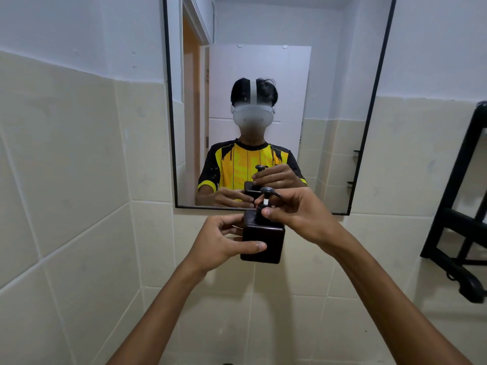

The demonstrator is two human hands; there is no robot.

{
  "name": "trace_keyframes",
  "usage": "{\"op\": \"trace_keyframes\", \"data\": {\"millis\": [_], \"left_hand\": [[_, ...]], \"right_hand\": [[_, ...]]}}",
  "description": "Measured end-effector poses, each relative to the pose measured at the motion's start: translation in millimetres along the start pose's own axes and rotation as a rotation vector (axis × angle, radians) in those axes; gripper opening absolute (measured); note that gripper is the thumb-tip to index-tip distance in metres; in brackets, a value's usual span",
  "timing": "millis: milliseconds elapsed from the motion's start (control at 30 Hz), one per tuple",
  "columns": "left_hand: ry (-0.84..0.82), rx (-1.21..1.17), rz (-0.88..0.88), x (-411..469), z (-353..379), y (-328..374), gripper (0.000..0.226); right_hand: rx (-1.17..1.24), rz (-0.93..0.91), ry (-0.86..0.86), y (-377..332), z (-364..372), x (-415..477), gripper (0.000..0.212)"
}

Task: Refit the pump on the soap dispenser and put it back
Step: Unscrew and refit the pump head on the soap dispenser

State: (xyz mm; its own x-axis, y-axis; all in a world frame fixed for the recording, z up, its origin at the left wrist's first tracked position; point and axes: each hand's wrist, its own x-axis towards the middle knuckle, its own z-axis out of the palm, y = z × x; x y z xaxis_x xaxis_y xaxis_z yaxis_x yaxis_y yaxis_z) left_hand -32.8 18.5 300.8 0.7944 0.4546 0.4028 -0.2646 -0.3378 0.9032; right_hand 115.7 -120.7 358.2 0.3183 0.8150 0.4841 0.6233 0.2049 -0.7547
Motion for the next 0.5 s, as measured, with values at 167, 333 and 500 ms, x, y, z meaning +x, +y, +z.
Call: {"op": "trace_keyframes", "data": {"millis": [167,333,500], "left_hand": [[0.045,-0.003,0.007,3,4,-1,0.051],[0.092,-0.005,0.016,1,8,-1,0.049],[0.154,-0.013,0.0,1,12,-4,0.046]], "right_hand": [[-0.038,0.007,0.093,-1,8,1,0.017],[-0.115,0.012,0.136,-1,14,5,0.02],[-0.157,0.036,0.161,4,19,8,0.02]]}}
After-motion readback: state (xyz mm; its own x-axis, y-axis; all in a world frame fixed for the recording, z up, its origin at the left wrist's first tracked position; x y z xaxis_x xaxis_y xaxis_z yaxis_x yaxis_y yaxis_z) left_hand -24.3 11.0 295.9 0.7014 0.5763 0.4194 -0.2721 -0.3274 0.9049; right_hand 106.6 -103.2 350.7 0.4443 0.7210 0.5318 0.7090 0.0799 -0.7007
